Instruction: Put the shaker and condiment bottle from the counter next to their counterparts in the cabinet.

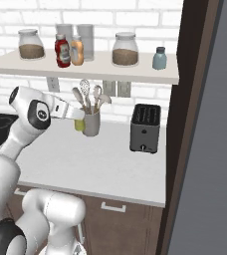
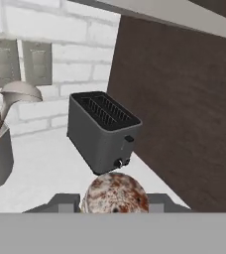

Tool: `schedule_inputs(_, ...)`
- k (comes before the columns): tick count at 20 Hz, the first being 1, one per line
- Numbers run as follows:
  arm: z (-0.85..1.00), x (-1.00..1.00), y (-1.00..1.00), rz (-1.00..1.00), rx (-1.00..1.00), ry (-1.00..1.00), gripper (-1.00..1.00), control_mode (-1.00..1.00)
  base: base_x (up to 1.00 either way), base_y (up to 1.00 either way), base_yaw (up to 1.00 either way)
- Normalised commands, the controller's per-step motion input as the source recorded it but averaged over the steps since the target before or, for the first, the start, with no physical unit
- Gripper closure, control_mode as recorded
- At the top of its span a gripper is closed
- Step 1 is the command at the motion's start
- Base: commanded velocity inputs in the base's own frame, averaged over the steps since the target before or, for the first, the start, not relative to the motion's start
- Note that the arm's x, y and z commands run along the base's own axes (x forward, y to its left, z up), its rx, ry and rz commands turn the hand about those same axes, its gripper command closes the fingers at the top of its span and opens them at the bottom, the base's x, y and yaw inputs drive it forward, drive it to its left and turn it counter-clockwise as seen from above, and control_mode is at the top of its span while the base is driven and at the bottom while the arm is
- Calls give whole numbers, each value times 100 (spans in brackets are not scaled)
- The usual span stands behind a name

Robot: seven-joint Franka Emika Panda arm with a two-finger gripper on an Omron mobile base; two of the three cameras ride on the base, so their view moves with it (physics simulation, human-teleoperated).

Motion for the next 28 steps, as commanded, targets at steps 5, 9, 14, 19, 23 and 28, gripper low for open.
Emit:
schedule_inputs(5, 76, -25, -3, 1, 0, 0, 100, -100, 0, 0, 0)
schedule_inputs(9, 70, -9, -20, 9, 0, 0, 100, -100, 0, 0, 0)
schedule_inputs(14, 63, -9, -29, 13, 0, 0, 100, -100, 0, 0, 0)
schedule_inputs(19, 26, -9, -2, 12, -5, 0, 100, -100, 0, 0, 0)
schedule_inputs(23, -1, 0, 6, 8, -13, -5, 100, -100, 0, 0, 0)
schedule_inputs(28, 24, 0, -47, 10, -10, -11, 100, -100, 0, 0, 0)
